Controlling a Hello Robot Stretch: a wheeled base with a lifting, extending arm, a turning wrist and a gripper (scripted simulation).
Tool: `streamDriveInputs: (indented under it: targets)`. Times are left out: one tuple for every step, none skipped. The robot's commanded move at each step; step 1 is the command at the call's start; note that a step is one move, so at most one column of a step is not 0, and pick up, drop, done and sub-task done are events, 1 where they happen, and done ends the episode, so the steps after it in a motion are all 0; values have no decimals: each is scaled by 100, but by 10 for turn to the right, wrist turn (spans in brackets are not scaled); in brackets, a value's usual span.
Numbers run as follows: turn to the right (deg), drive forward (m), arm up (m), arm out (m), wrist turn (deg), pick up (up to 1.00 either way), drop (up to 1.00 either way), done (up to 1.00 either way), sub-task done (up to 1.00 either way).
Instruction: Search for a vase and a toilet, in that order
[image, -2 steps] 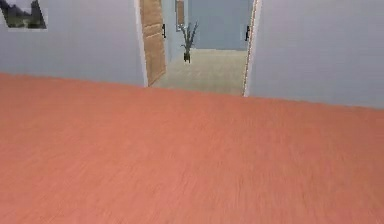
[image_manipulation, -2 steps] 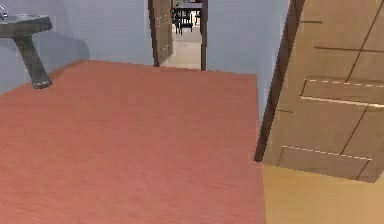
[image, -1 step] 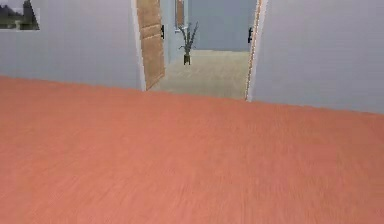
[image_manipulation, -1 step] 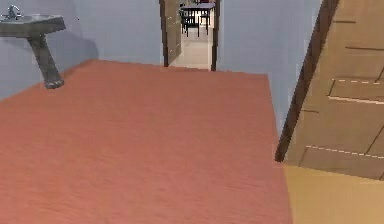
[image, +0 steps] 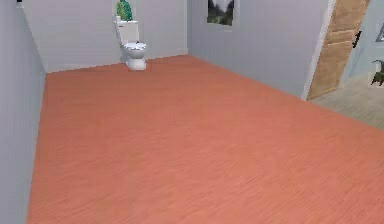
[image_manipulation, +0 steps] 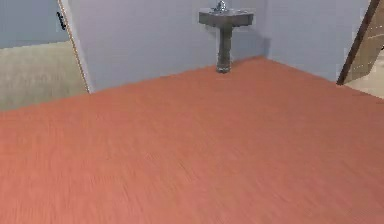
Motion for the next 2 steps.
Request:
streamDriveInputs:
  targets:
    - [-180,0,0,0,0,0,0,0,0]
    - [0,100,0,0,0,0,0,0,0]
